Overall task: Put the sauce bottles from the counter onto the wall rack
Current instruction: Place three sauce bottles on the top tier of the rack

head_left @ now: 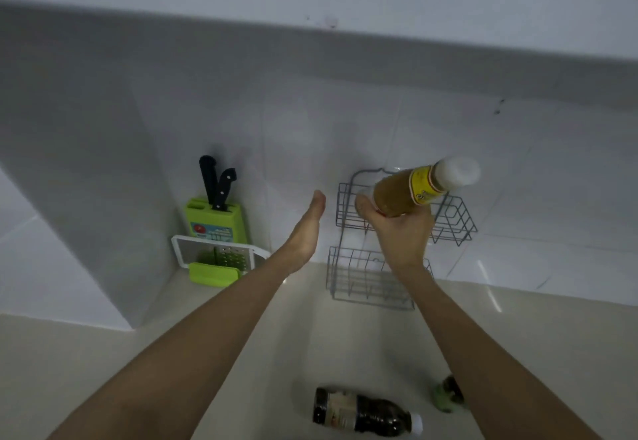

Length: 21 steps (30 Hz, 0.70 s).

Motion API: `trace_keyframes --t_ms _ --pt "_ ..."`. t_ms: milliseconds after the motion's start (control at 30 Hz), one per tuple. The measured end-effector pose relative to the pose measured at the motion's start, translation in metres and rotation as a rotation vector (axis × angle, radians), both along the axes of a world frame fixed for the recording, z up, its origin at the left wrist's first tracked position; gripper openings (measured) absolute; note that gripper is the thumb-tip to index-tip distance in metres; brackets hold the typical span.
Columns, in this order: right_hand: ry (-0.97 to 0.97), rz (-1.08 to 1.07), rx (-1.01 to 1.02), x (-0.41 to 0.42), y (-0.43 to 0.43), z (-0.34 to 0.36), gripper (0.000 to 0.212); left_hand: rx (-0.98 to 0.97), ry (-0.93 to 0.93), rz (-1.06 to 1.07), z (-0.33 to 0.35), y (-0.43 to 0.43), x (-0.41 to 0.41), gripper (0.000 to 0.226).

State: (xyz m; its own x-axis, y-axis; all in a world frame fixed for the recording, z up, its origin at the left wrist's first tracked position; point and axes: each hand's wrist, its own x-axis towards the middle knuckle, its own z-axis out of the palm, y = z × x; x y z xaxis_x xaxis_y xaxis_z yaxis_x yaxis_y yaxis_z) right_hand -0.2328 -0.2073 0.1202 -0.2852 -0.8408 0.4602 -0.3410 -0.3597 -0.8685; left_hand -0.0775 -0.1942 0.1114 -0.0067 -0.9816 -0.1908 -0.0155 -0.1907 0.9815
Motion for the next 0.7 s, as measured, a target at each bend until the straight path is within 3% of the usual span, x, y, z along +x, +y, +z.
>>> trace_keyframes --t_ms 267,600,700 --pt "0.24 -0.072 0.051 0.013 -0.043 0.021 0.068 0.124 0.282 -0.003 0.0 -0.03 -0.021 0.084" --pt "0.301 -0.031 0.151 0.022 -0.054 0.001 0.068 0.106 0.398 -0.021 0.002 -0.024 -0.019 0.086" --pt "0.355 0.006 0.15 0.023 -0.054 0.001 0.079 0.088 0.407 -0.033 0.003 -0.021 -0.019 0.085"
